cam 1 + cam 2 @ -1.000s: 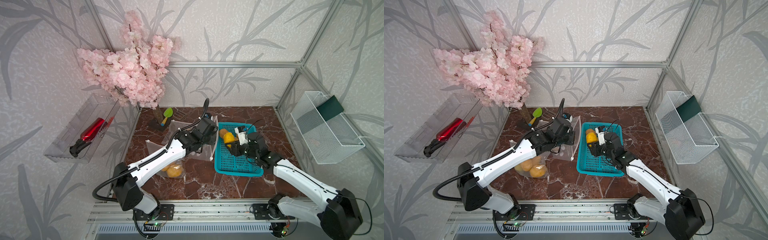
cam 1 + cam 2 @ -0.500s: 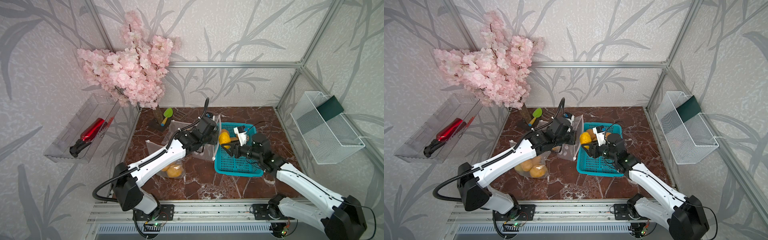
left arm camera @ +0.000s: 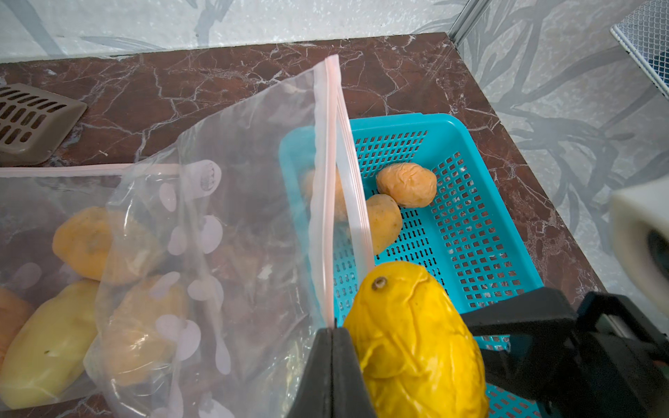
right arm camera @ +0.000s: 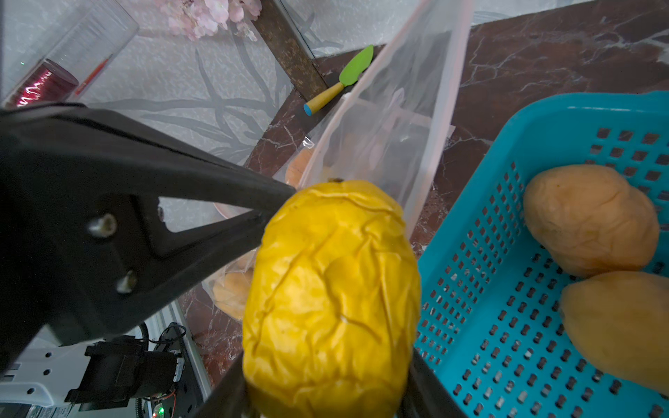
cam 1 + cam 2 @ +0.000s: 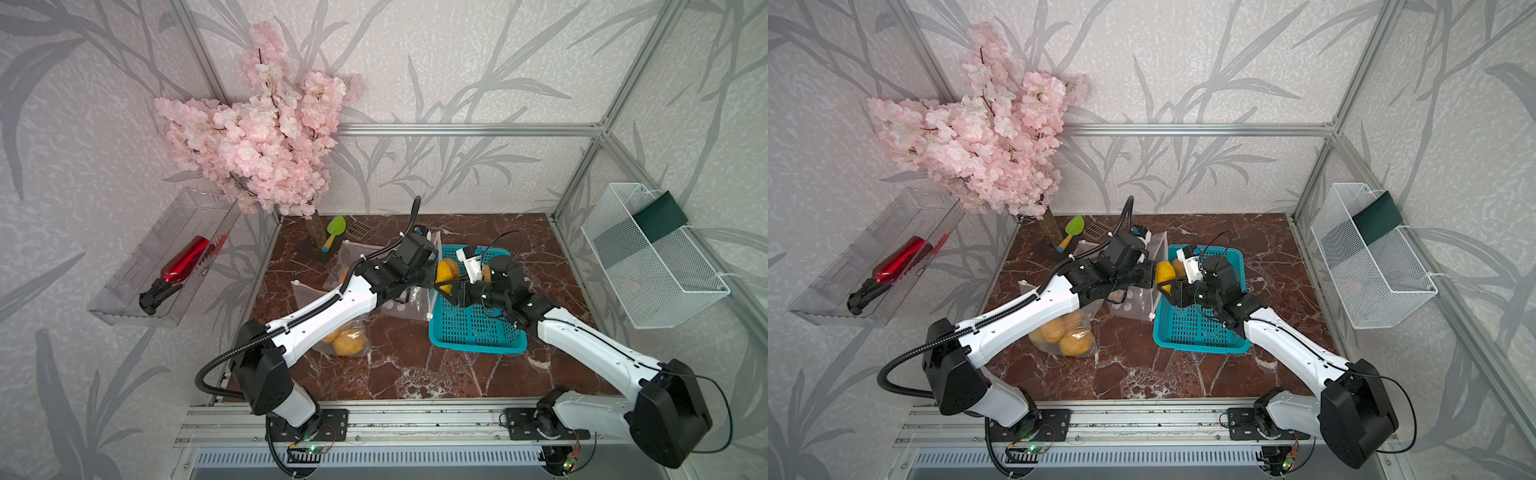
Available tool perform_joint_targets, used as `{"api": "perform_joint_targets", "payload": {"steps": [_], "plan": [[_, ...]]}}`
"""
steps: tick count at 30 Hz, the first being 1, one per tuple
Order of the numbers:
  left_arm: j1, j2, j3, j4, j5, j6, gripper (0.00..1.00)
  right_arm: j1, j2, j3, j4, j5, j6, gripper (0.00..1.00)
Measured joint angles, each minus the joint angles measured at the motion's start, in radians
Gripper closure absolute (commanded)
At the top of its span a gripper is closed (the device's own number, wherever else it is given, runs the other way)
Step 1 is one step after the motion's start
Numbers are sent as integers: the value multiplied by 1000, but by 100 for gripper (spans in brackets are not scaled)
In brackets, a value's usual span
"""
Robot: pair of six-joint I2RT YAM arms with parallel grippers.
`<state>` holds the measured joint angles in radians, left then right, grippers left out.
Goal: Put the potatoes into a zipper bag and zip it
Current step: Place the potato into the zipper food storage bag.
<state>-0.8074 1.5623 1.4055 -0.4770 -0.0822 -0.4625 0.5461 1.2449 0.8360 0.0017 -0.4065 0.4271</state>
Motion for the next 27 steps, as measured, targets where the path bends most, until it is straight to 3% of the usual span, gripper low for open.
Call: {"api": "perform_joint_targets", "payload": {"steps": [10,19,22,25,27], "plan": [[-9,0,0,21,63,2,100,4,81,119,-142,129,-82,86],[-10,-1,0,23,69,3,100,10,160,192,-182,129,-113,79],[-10,-7,-1,23,61,1,100,13,199,199,-188,138,-118,67],[-10,-32,-12,26,38,-2,100,13,227,199,-201,150,-126,40],[-10,-56,-21,28,14,-5,100,13,234,199,-207,154,-130,29]]}}
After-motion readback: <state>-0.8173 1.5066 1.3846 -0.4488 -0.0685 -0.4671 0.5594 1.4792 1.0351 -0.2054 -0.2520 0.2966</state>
